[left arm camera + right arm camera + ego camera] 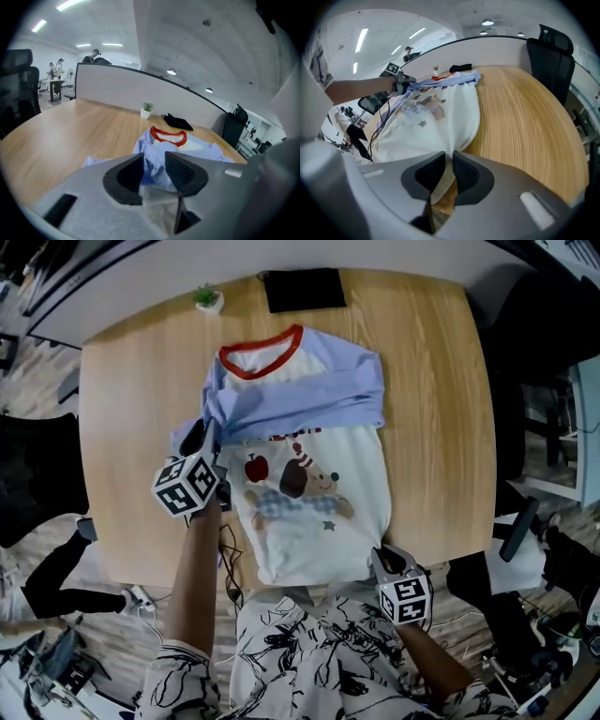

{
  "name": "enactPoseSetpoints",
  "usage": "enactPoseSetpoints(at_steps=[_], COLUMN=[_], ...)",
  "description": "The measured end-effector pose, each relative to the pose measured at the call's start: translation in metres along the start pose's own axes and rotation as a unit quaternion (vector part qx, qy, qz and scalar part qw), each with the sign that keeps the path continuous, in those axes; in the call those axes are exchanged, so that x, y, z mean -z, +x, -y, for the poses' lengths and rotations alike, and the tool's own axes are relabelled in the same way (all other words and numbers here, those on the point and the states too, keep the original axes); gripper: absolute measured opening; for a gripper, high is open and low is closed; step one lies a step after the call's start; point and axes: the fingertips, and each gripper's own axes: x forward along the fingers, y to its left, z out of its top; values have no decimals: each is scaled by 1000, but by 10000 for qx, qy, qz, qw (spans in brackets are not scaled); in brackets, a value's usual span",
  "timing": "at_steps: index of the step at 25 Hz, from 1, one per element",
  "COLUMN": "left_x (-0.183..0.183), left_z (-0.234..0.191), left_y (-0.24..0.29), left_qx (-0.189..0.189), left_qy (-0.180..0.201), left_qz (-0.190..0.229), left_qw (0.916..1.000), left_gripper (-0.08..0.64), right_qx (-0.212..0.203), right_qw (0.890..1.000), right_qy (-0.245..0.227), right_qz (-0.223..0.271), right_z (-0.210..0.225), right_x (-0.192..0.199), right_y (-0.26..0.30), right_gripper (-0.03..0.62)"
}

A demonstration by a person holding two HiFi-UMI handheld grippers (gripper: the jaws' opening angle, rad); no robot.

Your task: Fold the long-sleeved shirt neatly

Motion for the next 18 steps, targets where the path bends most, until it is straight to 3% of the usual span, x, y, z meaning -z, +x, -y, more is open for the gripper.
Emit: enactPoseSetpoints(at_steps=[2, 6, 9, 13, 18], left_x=[3, -4, 8, 27, 81], left_z=[-5, -19, -31, -47, -63], left_y=[-10, -52, -94, -155, -210], left_qx=[58, 239, 414, 383, 528], left_qy=[117, 659, 1348, 2011, 2109], left_qz=[-20, -44, -364, -597, -1026], left_qw=[9999, 9975, 9893, 9770, 9707], left_gripper=[218, 251, 257, 268, 272], right_qx=[24, 245, 465, 363, -351], right_qw=[10000, 9995, 9951, 9822, 9674], right_qy=[32, -173, -832, -1751, -2426], right_qz=[-19, 123, 257, 572, 644], right_z=[-1, -2, -16, -62, -143], right_x=[-2, -15, -33, -72, -98], right_y=[1, -5, -6, -1, 27], right_gripper=[109, 278, 327, 347, 347])
